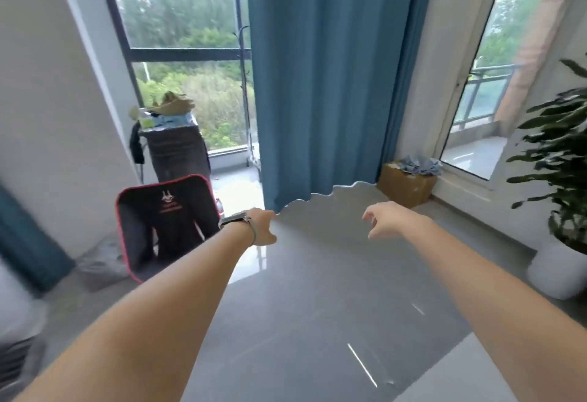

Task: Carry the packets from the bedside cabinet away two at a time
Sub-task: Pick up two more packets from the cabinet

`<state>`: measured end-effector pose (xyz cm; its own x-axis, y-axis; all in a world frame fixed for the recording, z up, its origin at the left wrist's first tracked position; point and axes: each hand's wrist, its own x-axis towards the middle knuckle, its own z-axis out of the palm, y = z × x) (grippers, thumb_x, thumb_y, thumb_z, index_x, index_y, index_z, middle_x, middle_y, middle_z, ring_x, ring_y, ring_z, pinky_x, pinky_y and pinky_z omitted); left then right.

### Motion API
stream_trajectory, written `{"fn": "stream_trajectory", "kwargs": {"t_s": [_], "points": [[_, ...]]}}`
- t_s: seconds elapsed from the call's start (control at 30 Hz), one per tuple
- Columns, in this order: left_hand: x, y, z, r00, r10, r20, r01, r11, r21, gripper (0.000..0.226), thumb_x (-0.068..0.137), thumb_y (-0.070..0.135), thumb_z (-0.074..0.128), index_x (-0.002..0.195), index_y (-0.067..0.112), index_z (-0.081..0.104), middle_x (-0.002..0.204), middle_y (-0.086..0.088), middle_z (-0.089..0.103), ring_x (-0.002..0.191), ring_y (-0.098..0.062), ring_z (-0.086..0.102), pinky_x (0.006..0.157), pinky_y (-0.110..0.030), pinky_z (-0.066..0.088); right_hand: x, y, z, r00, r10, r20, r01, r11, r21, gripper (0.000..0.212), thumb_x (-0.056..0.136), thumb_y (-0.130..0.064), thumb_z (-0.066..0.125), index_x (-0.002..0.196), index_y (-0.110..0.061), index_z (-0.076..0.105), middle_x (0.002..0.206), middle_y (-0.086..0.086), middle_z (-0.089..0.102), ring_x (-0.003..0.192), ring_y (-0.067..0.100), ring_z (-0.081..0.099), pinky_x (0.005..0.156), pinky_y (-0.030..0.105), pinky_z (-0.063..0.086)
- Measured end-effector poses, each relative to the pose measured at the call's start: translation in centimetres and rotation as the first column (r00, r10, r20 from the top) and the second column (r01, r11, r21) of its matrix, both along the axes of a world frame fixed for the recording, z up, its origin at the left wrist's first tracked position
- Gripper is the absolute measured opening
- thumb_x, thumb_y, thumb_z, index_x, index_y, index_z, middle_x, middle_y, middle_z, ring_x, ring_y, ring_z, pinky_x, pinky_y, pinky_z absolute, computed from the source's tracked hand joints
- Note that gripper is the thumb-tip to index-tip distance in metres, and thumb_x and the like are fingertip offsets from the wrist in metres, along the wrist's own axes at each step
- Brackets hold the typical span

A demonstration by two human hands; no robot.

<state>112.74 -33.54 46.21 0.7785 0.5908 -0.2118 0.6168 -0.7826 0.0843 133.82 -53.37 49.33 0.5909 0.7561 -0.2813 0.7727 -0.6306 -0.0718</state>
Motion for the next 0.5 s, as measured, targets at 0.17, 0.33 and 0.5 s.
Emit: {"fn": "stream_trajectory", "kwargs": {"t_s": [0.17, 0.33, 0.5], "points": [[-9.8, 8.0, 2.0, 0.934, 0.351, 0.07, -0.35, 0.936, -0.029, 0.057, 0.087, 0.036, 0.055, 0.143, 0.028, 0.042, 0.137, -0.004, 0.053, 0.122, -0.028, 0.053, 0.101, -0.038, 0.045, -4.5, 17.0, 1.4, 0.938, 0.342, 0.058, -0.342, 0.94, -0.016, 0.042, 0.086, -0.021, 0.056, 0.128, -0.021, 0.056, 0.127, -0.003, 0.059, 0.112, 0.02, 0.058, 0.092, 0.032, 0.051], [-23.3, 11.5, -0.2, 0.774, 0.632, 0.036, -0.628, 0.773, -0.088, 0.055, 0.085, 0.036, 0.059, 0.138, 0.027, 0.048, 0.137, -0.004, 0.055, 0.123, -0.025, 0.054, 0.098, -0.032, 0.046, -17.1, 29.4, 0.1, 0.717, 0.697, 0.034, -0.697, 0.717, -0.007, 0.039, 0.091, -0.025, 0.059, 0.129, -0.017, 0.058, 0.128, 0.001, 0.061, 0.113, 0.024, 0.057, 0.097, 0.03, 0.047], [-38.3, 12.1, -3.7, 0.551, 0.833, -0.046, -0.828, 0.539, -0.151, 0.06, 0.08, 0.035, 0.059, 0.139, 0.027, 0.048, 0.135, -0.004, 0.056, 0.119, -0.024, 0.056, 0.098, -0.034, 0.048, -32.0, 38.0, -3.2, 0.456, 0.89, 0.011, -0.889, 0.456, -0.045, 0.042, 0.089, -0.025, 0.055, 0.131, -0.024, 0.057, 0.13, 0.001, 0.06, 0.116, 0.027, 0.056, 0.098, 0.038, 0.048]]}}
